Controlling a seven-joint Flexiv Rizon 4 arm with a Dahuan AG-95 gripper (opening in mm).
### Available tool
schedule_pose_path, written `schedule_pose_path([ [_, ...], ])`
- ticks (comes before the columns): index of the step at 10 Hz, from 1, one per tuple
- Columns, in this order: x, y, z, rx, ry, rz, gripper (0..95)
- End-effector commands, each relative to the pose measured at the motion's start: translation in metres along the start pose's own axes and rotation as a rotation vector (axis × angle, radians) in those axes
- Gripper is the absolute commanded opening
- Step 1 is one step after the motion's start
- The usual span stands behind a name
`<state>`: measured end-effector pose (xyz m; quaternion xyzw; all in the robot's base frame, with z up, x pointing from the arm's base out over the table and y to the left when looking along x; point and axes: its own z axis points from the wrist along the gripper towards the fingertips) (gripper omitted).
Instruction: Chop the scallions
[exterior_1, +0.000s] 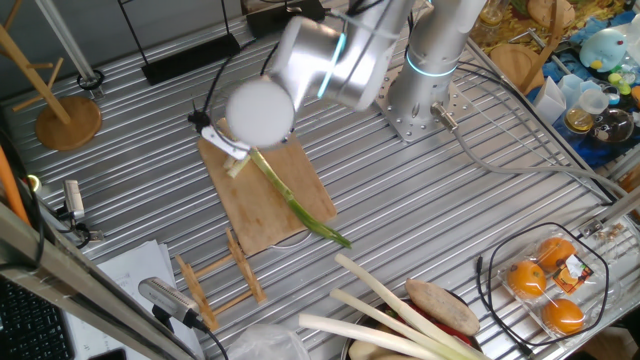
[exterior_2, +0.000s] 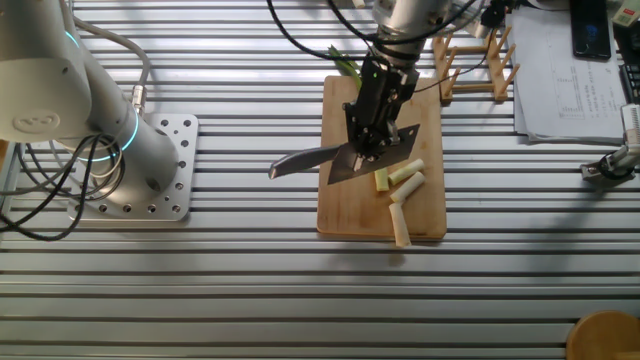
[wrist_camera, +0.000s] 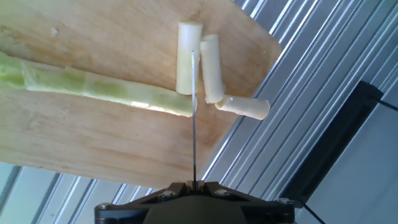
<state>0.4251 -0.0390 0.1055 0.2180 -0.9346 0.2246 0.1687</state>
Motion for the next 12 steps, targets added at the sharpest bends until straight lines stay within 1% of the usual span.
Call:
schedule_pose_path([
  [1,-0.001,0.001,0.000,0.039,-0.024,0.020,0.0],
  [2,-0.001,0.001,0.000,0.046,-0.026,-0.006,0.0],
  [3,-0.001,0.001,0.000,0.046,-0.030,-0.015,0.0],
  [4,-0.002,0.001,0.000,0.049,-0.041,-0.035,0.0],
  [5,-0.003,0.001,0.000,0.046,-0.045,-0.038,0.0],
  [6,-0.005,0.003,0.001,0.044,-0.043,-0.056,0.0],
  [7,-0.008,0.003,0.004,0.041,-0.037,-0.076,0.0],
  [8,-0.010,0.003,0.011,0.039,-0.039,-0.080,0.0],
  [12,-0.010,0.002,0.017,0.040,-0.036,-0.093,0.0],
])
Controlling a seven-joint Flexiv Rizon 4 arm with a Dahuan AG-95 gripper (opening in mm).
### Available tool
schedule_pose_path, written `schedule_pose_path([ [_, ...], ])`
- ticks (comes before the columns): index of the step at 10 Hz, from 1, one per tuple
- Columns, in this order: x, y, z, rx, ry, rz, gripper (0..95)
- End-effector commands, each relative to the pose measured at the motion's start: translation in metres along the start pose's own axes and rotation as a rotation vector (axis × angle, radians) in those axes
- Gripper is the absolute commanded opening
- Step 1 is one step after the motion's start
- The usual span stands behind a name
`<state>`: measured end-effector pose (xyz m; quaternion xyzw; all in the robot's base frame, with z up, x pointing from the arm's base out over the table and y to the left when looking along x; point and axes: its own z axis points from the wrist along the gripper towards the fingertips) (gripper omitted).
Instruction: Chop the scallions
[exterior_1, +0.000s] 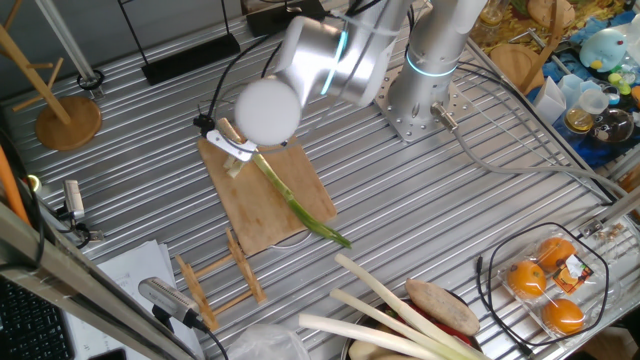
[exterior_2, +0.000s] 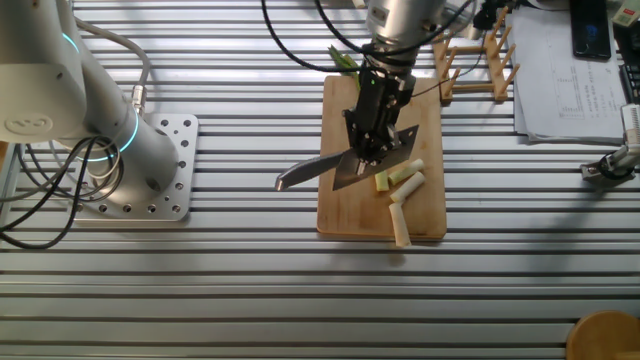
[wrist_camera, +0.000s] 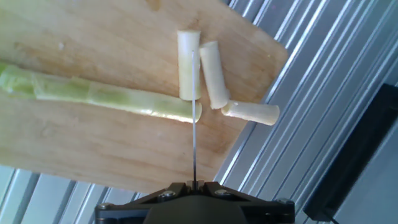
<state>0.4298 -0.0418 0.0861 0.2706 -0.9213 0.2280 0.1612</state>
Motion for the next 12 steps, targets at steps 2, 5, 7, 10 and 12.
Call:
schedule_pose_path([
  [2,0.001,-0.001,0.001,0.018,0.001,0.019,0.0],
  [5,0.001,-0.007,0.009,0.025,0.000,0.017,0.0],
  [7,0.003,-0.009,0.010,0.028,-0.003,0.016,0.0],
  [10,0.006,-0.011,0.011,0.034,-0.005,0.028,0.0],
  [12,0.007,-0.013,0.013,0.042,-0.005,0.028,0.0],
])
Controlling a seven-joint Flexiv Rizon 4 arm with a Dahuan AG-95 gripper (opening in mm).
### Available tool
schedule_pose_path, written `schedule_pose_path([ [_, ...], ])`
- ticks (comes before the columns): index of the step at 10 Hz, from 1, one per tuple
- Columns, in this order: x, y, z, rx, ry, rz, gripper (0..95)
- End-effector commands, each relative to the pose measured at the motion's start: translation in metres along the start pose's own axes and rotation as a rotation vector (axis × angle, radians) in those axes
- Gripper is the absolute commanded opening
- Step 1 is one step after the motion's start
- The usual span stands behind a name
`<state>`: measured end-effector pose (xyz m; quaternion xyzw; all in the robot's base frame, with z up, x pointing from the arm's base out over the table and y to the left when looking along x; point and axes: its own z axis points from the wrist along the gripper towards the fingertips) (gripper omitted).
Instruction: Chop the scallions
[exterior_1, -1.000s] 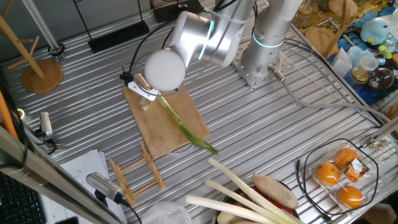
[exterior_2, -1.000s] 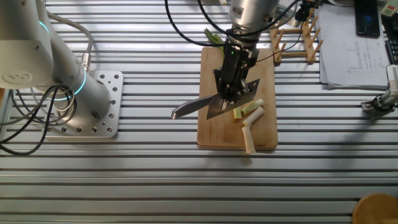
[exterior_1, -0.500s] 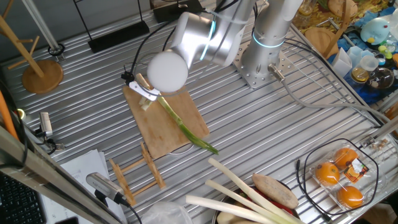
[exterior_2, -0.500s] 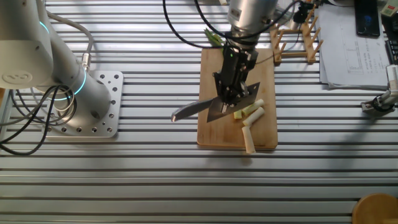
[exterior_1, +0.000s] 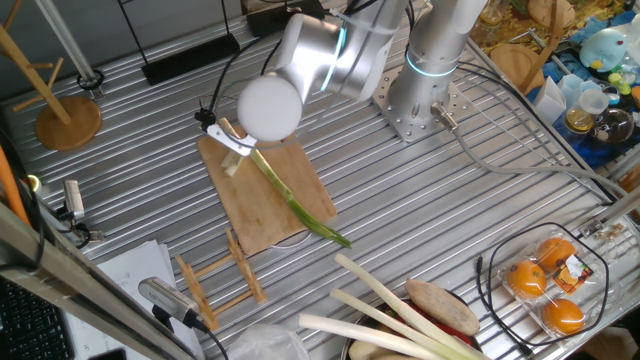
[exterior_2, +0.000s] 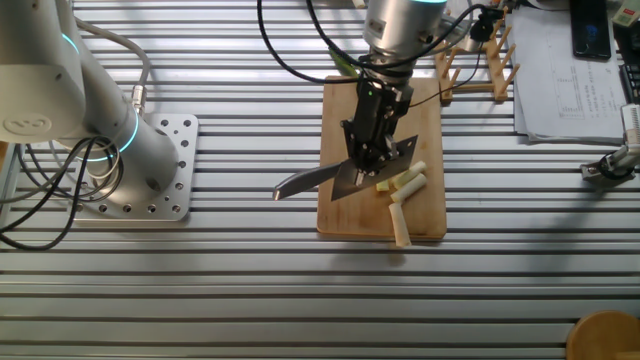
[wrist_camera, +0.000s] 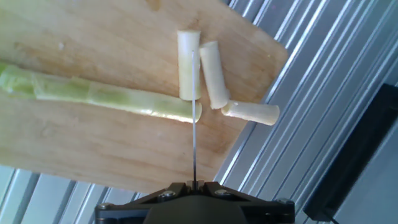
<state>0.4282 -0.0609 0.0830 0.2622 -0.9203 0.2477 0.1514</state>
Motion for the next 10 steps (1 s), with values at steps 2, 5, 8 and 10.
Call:
schedule_pose_path([
  [2,0.0001,-0.0024,0.0017,0.007,-0.002,0.003,0.0],
  [5,0.0038,-0.0052,0.0029,0.020,-0.005,0.008,0.0],
  [8,0.0034,-0.0058,0.0044,0.030,0.001,0.008,0.0],
  [10,0.0047,-0.0068,0.0049,0.036,0.002,0.006,0.0],
])
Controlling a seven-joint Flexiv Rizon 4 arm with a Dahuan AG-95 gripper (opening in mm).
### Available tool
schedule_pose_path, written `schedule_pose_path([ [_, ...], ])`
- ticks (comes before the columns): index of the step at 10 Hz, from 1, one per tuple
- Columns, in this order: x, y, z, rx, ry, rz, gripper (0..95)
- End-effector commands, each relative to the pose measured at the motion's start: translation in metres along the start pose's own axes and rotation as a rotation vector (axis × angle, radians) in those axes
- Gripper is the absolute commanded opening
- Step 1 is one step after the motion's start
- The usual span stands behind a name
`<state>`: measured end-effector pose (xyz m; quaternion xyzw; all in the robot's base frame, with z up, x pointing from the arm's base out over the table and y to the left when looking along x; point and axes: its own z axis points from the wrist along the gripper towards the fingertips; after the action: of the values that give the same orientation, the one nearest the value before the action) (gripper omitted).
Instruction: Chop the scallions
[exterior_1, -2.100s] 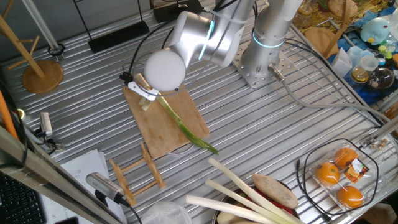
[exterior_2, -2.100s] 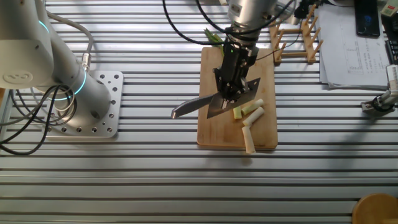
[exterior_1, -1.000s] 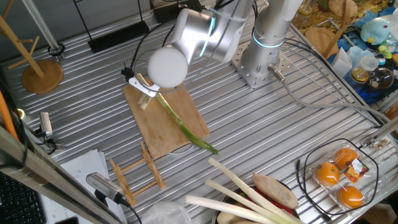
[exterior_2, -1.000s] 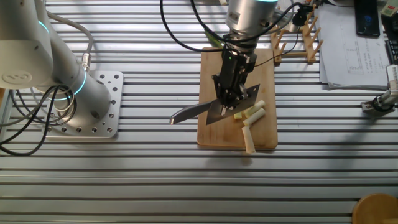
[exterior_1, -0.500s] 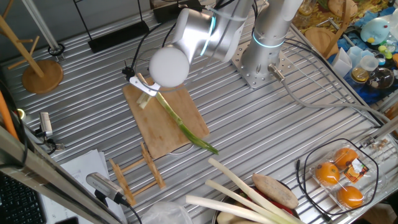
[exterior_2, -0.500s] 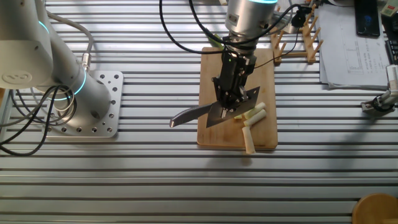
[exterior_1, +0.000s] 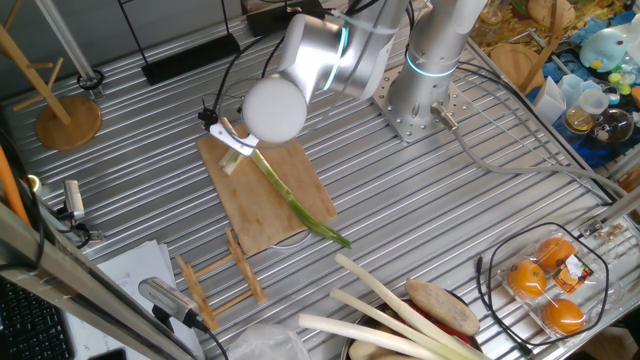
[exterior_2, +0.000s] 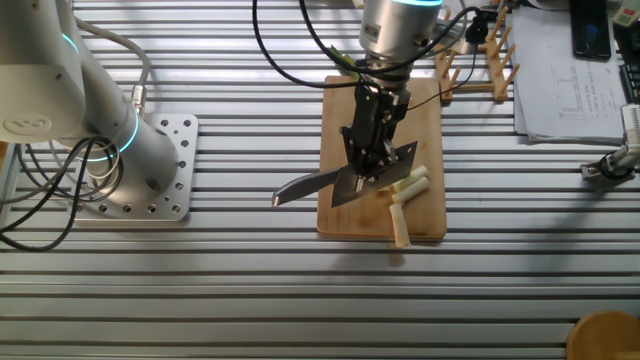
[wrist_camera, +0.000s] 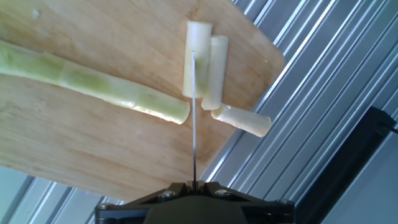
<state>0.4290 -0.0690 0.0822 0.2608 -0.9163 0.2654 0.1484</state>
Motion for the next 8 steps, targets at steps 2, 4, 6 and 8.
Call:
schedule_pose_path([
  [2,0.0042,-0.0018,0.0001,0.006,-0.004,0.001,0.0],
  [4,0.0057,-0.0030,0.0009,0.015,0.000,0.005,0.0],
  [6,0.0069,-0.0039,0.0015,0.029,0.007,0.006,0.0],
  [8,0.0099,-0.0058,0.0022,0.035,0.004,0.006,0.0],
])
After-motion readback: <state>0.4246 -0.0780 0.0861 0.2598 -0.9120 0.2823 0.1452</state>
